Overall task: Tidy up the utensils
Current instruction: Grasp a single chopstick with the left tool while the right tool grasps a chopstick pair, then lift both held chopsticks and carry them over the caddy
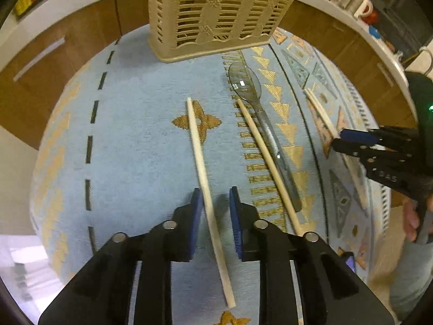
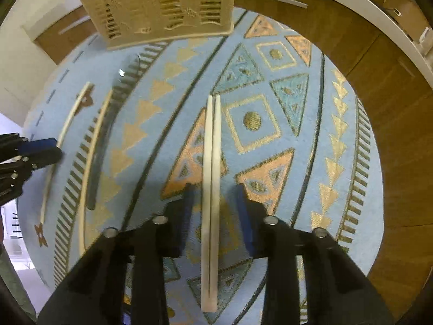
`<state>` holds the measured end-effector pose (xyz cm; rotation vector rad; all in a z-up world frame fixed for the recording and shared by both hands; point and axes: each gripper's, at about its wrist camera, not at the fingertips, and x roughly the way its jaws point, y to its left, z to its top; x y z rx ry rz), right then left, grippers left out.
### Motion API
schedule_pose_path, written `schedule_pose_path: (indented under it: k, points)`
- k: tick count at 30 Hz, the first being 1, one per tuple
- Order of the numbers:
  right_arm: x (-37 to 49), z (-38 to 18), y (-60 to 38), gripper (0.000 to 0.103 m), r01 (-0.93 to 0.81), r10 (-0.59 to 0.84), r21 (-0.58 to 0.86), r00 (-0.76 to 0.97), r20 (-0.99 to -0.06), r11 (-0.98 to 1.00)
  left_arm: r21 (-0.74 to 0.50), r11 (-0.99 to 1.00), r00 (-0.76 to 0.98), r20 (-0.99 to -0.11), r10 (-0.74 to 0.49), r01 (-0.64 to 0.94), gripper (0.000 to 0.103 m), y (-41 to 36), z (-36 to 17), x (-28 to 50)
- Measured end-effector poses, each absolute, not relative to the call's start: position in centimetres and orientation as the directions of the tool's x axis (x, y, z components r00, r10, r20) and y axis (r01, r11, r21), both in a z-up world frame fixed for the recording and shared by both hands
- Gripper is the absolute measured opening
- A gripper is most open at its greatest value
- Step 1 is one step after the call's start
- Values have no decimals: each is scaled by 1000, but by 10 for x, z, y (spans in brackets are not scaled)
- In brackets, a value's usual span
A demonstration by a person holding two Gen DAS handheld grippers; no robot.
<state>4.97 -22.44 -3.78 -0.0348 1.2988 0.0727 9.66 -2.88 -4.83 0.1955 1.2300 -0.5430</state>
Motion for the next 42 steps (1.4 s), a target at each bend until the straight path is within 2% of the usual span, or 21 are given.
schedule_pose_path:
  k: [1,6,13,21,25,33,42]
  points:
    - [49,-38,-221,10,-89,29,6,265,-964,996,-112,861,246,-933,-263,496,5,-31,-49,95]
    - [49,-36,-217,10,-96,28,2,272,-962,995,19,863,351,-918,-185,504,4,-42,-48,79]
    - [36,-12,-223,10,-126,138,100,340,-930,987,-96,855,408,-848,-338,509,3,-29,-15,67]
    - [20,40,-218,10,-221,304,221,490,-817,950,-121,844,546,-713,-440,522,3,-24,56,50]
    - [18,64,-216,10,-264,349,238,546,-762,935,-146,833,590,-641,-491,534,3,-29,84,46]
    - [25,103,-197,10,-342,419,251,627,-657,906,-147,836,646,-569,-509,529,4,-39,113,57]
    - [51,138,-213,10,-327,416,257,709,-569,909,-208,832,686,-482,-545,514,4,-31,132,96]
